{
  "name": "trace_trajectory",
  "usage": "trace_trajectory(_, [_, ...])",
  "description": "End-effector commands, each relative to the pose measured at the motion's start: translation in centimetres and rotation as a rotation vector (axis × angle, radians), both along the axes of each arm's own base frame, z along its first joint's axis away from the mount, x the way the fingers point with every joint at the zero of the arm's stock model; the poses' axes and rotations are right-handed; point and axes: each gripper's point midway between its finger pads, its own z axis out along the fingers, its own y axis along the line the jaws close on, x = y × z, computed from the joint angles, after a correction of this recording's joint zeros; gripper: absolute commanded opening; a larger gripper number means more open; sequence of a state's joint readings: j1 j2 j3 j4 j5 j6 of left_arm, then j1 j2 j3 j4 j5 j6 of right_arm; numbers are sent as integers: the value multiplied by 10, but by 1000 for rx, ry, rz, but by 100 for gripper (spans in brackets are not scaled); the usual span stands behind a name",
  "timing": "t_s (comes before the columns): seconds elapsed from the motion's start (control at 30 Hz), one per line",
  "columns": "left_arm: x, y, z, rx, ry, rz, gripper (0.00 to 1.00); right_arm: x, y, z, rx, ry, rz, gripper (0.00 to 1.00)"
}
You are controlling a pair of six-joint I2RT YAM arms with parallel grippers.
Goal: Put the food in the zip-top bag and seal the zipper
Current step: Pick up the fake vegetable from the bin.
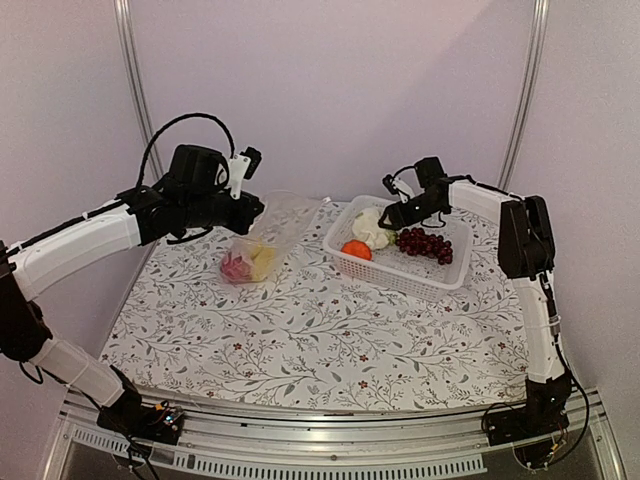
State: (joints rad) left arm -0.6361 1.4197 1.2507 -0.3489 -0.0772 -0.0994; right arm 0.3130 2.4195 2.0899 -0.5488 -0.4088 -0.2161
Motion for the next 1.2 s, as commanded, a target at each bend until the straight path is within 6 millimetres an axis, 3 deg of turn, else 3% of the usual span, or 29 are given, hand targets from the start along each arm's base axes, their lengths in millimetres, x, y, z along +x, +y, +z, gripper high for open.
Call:
trace_trajectory(0.0, [4,0,-6,-2,6,-12,0,1,7,-17,38,47,10,70])
trace_trajectory(0.17, [5,0,-8,-2,15,-13,0,-25,31,-19,172,131,156,73])
trace_trajectory(0.37, [6,-1,-9,-13,22,-19,1,-43,45,-21,262,193,255,78])
trace_trajectory(0.63, [6,0,-7,-21,25,-21,1,-51,51,-4,319,194,302,42])
trace_trajectory(0.87, [6,0,-7,-28,28,-25,1,-49,40,16,247,127,242,15])
trace_trajectory(1.17, [4,-6,-10,-39,40,-48,1,-78,25,98,223,-17,244,7])
